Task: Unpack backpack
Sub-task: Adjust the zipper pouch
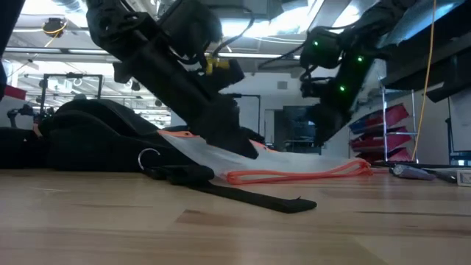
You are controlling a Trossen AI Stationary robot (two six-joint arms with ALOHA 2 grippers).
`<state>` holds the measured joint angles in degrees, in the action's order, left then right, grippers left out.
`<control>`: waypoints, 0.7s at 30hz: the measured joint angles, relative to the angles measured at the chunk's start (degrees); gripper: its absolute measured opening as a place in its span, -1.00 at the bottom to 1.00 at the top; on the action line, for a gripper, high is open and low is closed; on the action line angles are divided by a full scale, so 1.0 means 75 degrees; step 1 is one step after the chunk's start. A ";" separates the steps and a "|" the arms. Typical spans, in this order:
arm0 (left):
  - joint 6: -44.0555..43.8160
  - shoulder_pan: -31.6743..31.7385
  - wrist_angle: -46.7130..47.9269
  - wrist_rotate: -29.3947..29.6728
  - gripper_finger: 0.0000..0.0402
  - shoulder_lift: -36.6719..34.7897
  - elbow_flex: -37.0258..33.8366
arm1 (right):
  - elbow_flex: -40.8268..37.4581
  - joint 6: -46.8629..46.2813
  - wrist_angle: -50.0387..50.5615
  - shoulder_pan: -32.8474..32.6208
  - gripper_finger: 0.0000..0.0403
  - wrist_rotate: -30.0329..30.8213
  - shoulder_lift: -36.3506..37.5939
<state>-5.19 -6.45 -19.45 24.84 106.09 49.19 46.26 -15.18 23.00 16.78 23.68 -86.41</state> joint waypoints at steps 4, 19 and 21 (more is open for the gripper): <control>-0.0466 0.0169 0.0197 0.0337 0.38 -0.0039 -0.0003 | 0.0000 -0.0009 -0.0523 0.0453 0.24 -0.1754 -0.0035; 0.0188 0.0293 0.0357 -0.2587 0.38 0.0261 -0.0003 | -0.0006 0.0864 -0.1530 0.0226 0.24 -0.5143 -0.0044; 0.0108 0.0290 0.0238 -0.2669 0.38 0.0357 0.0006 | -0.0003 0.0917 -0.1792 -0.0150 0.24 -0.5154 -0.0044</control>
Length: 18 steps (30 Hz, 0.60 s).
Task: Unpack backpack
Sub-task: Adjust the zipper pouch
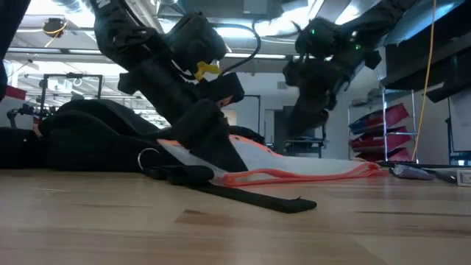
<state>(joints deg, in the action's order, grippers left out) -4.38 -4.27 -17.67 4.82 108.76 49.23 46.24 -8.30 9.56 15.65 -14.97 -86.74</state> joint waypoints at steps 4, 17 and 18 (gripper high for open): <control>-0.0541 -0.0049 -0.0361 -0.0015 0.38 0.0252 0.0026 | -0.0003 0.0171 -0.0025 -0.0658 0.24 -0.0042 0.0000; -0.2069 -0.0466 -0.1653 -0.4004 0.38 0.0365 -0.0017 | -0.0003 0.0165 -0.0503 -0.2287 0.24 0.0751 0.0000; -0.1917 -0.0490 -0.1754 -0.4297 0.38 0.0365 -0.0017 | -0.0003 0.0167 -0.0602 -0.2354 0.24 0.0793 0.0000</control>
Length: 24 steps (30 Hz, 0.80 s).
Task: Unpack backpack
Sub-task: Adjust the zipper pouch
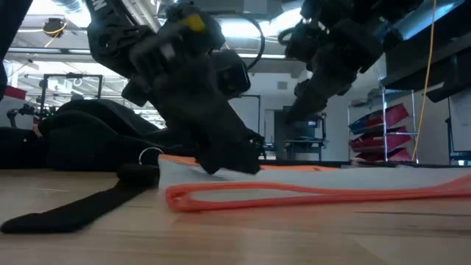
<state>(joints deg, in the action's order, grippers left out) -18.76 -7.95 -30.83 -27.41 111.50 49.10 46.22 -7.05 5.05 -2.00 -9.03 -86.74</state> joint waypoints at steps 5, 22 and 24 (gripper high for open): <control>0.0190 -0.0063 -0.0873 -0.1087 0.38 -0.0117 0.0003 | 0.0000 0.0134 -0.0291 -0.0104 0.24 0.0072 0.0000; 0.2238 0.0212 0.0551 0.6451 0.38 -0.0434 0.0000 | 0.0000 -0.0601 0.1019 -0.0578 -0.01 0.2598 -0.0006; 0.1917 0.0290 0.0936 0.6438 0.38 -0.0434 0.0003 | 0.0000 -0.0727 0.1009 -0.0659 -0.05 0.2601 -0.0003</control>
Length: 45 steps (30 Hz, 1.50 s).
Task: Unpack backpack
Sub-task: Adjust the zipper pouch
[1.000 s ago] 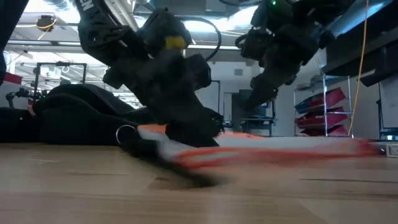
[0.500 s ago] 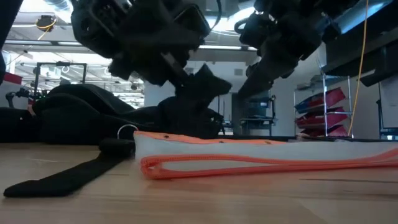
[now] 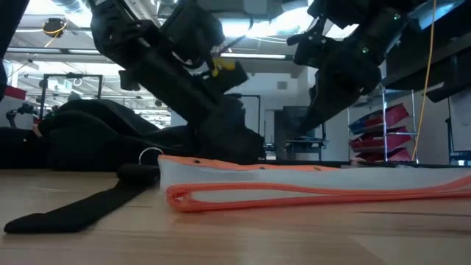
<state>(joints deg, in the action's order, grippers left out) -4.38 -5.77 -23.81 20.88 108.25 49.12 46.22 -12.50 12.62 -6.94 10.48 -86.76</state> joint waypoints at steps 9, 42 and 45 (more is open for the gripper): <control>-0.1465 0.0165 0.1363 -0.0371 0.38 -0.0012 0.0026 | 0.0000 -0.1201 0.0444 -0.0134 -0.10 -0.0684 -0.0003; 0.0194 -0.0881 0.1231 -0.5069 0.38 -0.0540 -0.0009 | 0.0000 -0.2119 0.0468 -0.0997 -0.10 -0.0958 0.0000; 0.0430 -0.0881 0.1214 -0.4997 0.38 -0.0814 -0.0006 | 0.0000 -0.1962 0.0085 -0.0991 -0.10 -0.0756 0.0000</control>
<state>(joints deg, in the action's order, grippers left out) -1.15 -12.38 -14.70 -16.60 102.14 49.08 46.22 -27.22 13.26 -14.37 4.81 -86.76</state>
